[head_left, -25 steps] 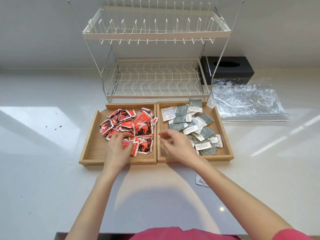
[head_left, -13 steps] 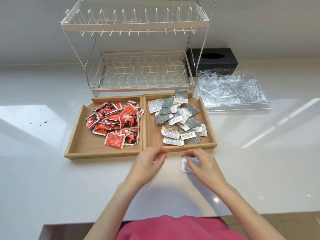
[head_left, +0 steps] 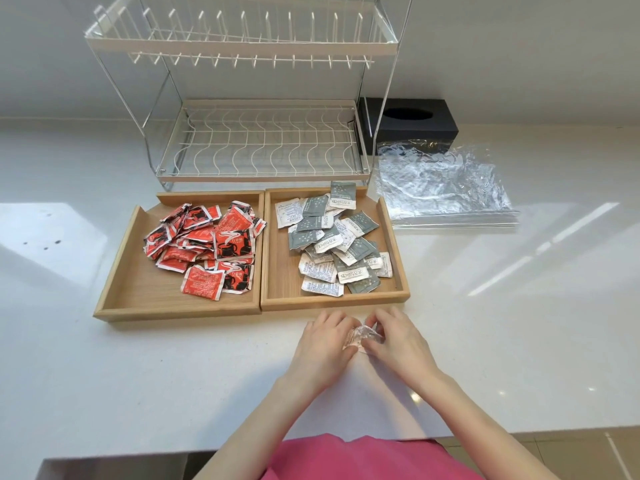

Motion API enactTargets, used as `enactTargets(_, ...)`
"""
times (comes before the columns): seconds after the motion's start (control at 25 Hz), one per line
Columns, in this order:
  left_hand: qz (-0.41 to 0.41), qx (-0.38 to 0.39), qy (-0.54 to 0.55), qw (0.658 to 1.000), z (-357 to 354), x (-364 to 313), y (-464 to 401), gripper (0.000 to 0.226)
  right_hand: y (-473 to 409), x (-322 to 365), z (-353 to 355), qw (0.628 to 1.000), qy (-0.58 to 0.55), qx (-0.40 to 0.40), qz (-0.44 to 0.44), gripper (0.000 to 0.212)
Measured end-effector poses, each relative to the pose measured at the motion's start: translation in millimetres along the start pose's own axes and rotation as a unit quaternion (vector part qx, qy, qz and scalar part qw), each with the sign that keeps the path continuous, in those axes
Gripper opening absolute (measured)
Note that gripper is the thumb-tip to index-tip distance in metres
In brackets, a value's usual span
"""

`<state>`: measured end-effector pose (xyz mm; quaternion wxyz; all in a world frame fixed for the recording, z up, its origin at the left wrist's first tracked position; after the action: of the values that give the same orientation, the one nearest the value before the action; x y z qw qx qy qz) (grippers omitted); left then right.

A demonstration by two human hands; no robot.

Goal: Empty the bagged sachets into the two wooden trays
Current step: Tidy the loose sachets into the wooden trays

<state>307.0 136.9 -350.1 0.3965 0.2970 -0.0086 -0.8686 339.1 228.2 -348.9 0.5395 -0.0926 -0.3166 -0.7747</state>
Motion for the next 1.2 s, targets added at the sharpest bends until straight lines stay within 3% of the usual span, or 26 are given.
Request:
enactTargets(0.12, -0.011, -0.005, 0.057, 0.998, 0, 0, 3, 0.027, 2, 4, 0, 1.0, -0.012, 0.006, 0.016, 0.003)
enactTargets(0.24, -0.02, -0.028, 0.142, 0.989, 16, 5, 9, 0.017, -1, 13, 6, 0.996, -0.084, 0.023, 0.036, 0.02)
enactTargets(0.36, -0.02, -0.077, 0.203, 0.976, 47, 15, 13, 0.01, -6, 26, 25, 0.984, -0.167, 0.016, 0.06, 0.012)
enactTargets(0.6, 0.031, -0.149, 0.261, 0.953, 100, 43, 4, 0.017, -41, 55, 48, 0.96, -0.268, -0.001, 0.075, 0.023)
enactTargets(0.72, 0.055, -0.184, 0.212, 0.958, 110, 56, -3, 0.022, -58, 70, 46, 0.969, -0.233, 0.0, 0.085, 0.015)
enactTargets(1.0, 0.044, -0.183, 0.105, 0.977, 105, 58, -10, 0.034, -66, 77, 44, 0.99, -0.09, -0.02, 0.102, 0.04)
enactTargets(1.2, 0.063, -0.055, -0.052, 0.995, 72, 52, -20, 0.047, -52, 79, 44, 0.985, 0.026, -0.078, 0.152, 0.051)
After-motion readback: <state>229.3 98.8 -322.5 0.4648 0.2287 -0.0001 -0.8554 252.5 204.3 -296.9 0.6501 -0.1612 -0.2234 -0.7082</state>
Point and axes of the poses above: each hand's wrist, its own y-axis away from the middle knuckle, its own z-axis out of the back of the hand, x = y × z, the point moved 10 cm from there along -y, towards the middle knuckle, and after that the axes turned 5 degrees about x, right-handed, at the moved point
